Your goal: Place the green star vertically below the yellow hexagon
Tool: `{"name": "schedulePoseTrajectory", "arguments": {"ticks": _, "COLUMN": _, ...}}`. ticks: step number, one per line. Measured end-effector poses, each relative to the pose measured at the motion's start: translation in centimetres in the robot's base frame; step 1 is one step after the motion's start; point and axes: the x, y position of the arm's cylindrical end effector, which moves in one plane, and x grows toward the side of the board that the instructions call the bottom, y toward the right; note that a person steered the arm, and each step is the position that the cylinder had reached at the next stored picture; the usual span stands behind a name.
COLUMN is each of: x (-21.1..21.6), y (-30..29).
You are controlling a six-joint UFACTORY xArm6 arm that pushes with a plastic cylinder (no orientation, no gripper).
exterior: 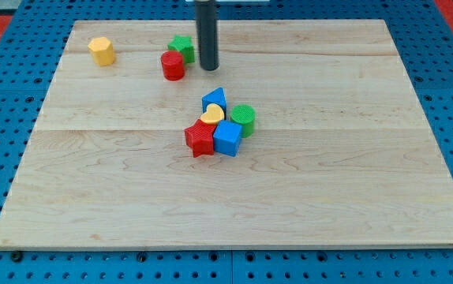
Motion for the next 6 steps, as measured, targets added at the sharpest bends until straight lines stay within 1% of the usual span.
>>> {"name": "schedulePoseTrajectory", "arguments": {"ticks": 1, "x": -2.7, "y": -4.4}}
{"name": "schedulePoseTrajectory", "arguments": {"ticks": 2, "x": 0.9, "y": -8.1}}
{"name": "schedulePoseTrajectory", "arguments": {"ticks": 3, "x": 6.1, "y": -8.0}}
{"name": "schedulePoseTrajectory", "arguments": {"ticks": 4, "x": 7.9, "y": -8.5}}
{"name": "schedulePoseTrajectory", "arguments": {"ticks": 5, "x": 10.3, "y": -13.3}}
{"name": "schedulePoseTrajectory", "arguments": {"ticks": 6, "x": 11.6, "y": -10.5}}
